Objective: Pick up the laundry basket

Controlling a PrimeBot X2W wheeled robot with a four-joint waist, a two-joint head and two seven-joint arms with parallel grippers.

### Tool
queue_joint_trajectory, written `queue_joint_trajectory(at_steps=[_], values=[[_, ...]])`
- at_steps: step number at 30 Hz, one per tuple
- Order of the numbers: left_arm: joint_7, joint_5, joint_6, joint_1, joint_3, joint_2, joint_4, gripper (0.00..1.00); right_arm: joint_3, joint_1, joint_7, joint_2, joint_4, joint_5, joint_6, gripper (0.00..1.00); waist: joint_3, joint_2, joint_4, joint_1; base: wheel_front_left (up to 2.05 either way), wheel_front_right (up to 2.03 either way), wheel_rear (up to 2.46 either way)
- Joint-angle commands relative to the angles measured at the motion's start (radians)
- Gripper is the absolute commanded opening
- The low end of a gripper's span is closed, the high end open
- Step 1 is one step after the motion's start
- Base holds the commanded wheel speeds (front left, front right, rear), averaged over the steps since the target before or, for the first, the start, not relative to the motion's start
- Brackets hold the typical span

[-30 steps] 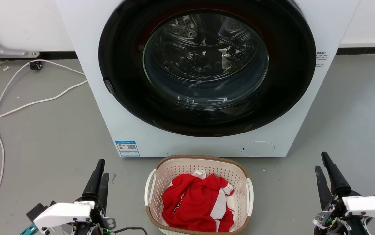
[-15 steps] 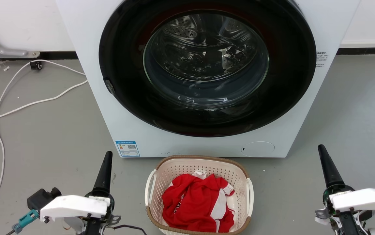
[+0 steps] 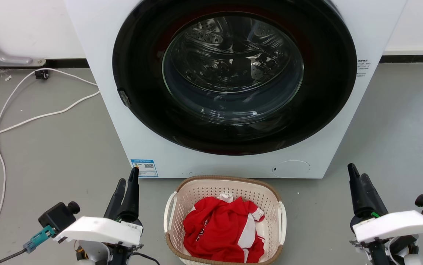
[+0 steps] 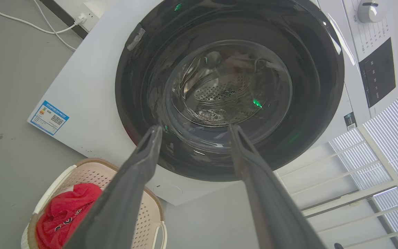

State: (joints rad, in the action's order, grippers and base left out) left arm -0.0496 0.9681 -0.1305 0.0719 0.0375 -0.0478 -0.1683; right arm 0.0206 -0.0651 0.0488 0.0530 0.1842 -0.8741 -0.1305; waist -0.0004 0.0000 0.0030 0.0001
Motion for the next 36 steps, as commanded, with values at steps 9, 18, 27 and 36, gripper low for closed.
queue_joint_trajectory(at_steps=[9, 18, 27, 36], values=[[-0.038, -0.187, 0.007, 0.020, 0.028, -0.003, 0.032, 1.00, -0.017, -0.004, 0.038, 0.001, -0.004, 0.214, 0.000, 1.00, -0.002, 0.0000, -0.001, -0.0001, 0.00, 0.00, 0.00], [-0.065, -0.319, 0.017, 0.018, 0.052, -0.007, 0.038, 1.00, -0.029, 0.002, 0.065, -0.001, 0.002, 0.351, 0.000, 1.00, -0.004, 0.0000, -0.003, -0.0001, 0.00, 0.00, 0.00], [-0.090, -0.434, 0.022, 0.024, 0.081, -0.013, 0.041, 1.00, -0.039, -0.006, 0.087, -0.002, 0.003, 0.468, 0.000, 1.00, -0.004, 0.0000, -0.001, -0.0001, 0.00, 0.00, 0.00], [-0.115, -0.531, 0.036, 0.026, 0.100, -0.019, 0.027, 1.00, -0.052, 0.004, 0.096, -0.002, -0.017, 0.566, 0.000, 1.00, -0.005, 0.0000, 0.000, -0.0001, 0.00, 0.00, 0.00]])
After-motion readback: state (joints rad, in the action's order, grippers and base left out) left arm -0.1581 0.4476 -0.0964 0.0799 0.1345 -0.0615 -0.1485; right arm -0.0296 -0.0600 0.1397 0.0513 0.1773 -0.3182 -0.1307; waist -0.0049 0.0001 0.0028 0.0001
